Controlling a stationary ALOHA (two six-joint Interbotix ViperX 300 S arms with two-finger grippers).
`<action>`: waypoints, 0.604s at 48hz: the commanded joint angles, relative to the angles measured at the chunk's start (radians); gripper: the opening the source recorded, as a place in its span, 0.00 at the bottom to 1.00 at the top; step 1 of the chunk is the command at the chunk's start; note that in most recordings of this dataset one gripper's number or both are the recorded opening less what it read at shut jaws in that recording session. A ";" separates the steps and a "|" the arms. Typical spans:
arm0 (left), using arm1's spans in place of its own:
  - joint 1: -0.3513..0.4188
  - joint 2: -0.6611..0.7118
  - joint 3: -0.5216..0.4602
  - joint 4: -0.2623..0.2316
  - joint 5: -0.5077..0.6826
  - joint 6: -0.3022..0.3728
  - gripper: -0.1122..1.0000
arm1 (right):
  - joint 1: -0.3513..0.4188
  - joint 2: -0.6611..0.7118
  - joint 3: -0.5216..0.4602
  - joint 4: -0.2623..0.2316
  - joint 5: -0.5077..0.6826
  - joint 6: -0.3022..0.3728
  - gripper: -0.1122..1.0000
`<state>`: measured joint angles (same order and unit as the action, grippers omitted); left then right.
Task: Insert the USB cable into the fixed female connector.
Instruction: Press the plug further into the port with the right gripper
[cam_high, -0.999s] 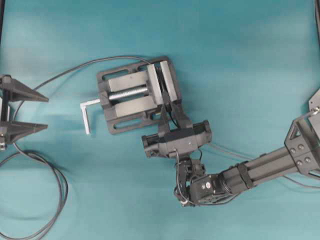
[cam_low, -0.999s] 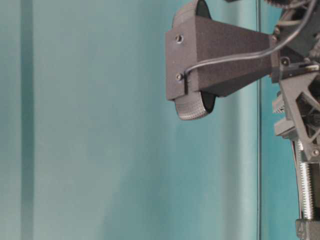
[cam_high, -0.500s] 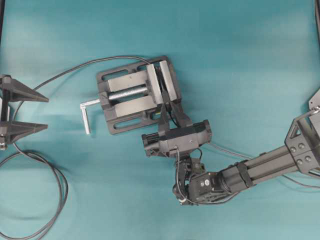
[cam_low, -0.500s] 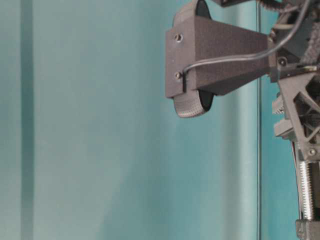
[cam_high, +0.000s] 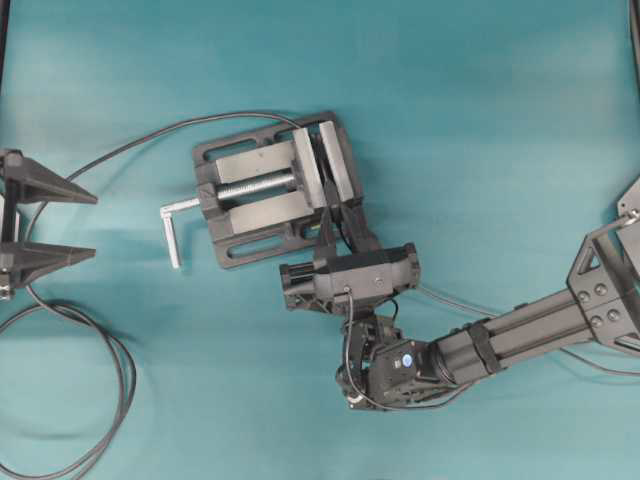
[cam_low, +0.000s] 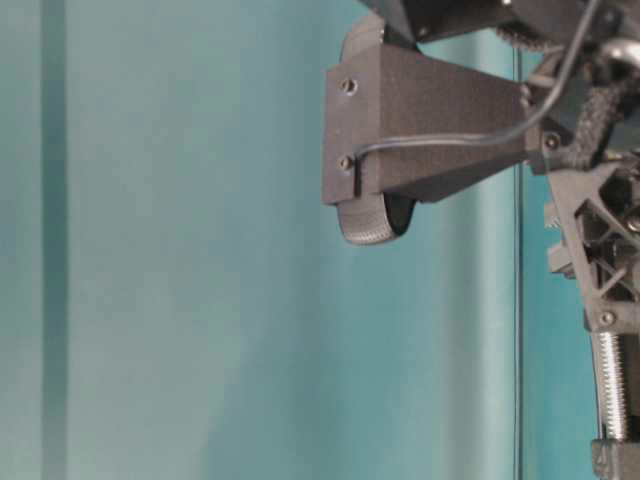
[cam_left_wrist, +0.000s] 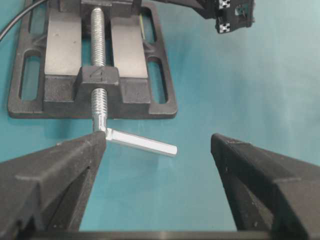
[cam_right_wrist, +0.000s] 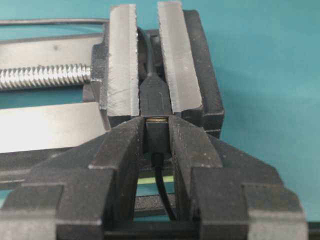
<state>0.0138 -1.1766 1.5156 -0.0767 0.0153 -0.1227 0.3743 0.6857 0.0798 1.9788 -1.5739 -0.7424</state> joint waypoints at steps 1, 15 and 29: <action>0.000 0.014 -0.011 0.002 -0.008 -0.011 1.00 | -0.009 -0.025 -0.014 0.011 -0.002 0.002 0.28; 0.002 0.012 -0.011 0.002 -0.009 -0.011 1.00 | 0.011 -0.021 -0.014 0.018 0.020 0.002 0.28; 0.002 0.014 -0.011 0.003 -0.009 -0.011 1.00 | 0.040 -0.021 -0.034 0.018 0.023 0.000 0.29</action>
<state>0.0123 -1.1766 1.5156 -0.0767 0.0153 -0.1227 0.3896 0.6857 0.0690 1.9942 -1.5509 -0.7424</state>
